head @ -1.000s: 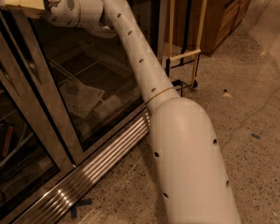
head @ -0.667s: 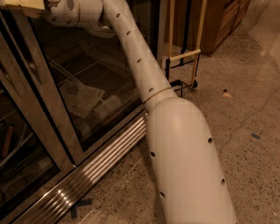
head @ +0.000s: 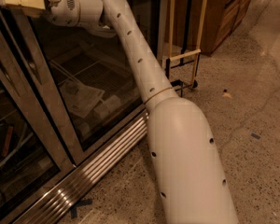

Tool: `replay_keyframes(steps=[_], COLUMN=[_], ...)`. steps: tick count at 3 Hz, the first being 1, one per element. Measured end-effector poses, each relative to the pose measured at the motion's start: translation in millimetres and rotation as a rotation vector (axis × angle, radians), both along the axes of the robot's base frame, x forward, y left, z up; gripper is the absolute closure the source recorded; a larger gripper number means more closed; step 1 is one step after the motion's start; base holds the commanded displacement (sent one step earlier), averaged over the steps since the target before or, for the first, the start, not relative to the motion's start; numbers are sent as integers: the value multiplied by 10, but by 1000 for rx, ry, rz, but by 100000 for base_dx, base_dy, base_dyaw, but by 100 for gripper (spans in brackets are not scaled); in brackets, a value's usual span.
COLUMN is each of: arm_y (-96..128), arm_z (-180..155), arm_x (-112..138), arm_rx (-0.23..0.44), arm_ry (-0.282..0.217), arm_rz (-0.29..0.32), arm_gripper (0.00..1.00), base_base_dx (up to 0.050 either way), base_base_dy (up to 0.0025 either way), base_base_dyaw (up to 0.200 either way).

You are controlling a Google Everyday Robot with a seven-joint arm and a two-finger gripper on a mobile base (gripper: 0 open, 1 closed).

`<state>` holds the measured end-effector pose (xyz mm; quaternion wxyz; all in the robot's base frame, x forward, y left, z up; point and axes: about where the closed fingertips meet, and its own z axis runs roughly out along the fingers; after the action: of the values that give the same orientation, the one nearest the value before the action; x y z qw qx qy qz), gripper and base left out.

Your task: Pick orange can from top drawer and place on counter

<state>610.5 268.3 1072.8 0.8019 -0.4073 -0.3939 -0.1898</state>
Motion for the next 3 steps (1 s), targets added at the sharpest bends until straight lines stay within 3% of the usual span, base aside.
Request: replay_keyframes(steps=[1,2,3], arm_y=[-31,-113,-118], arm_z=[39,7,24], arm_x=[12,-21,-41], arm_rx=[-8,-51,-51], arm_ry=[4,23,23], arm_rz=[-20,-65,-65], arm_gripper=[39,8,0], base_base_dx=[0,0,0], base_base_dy=[0,0,0], base_base_dyaw=[0,0,0])
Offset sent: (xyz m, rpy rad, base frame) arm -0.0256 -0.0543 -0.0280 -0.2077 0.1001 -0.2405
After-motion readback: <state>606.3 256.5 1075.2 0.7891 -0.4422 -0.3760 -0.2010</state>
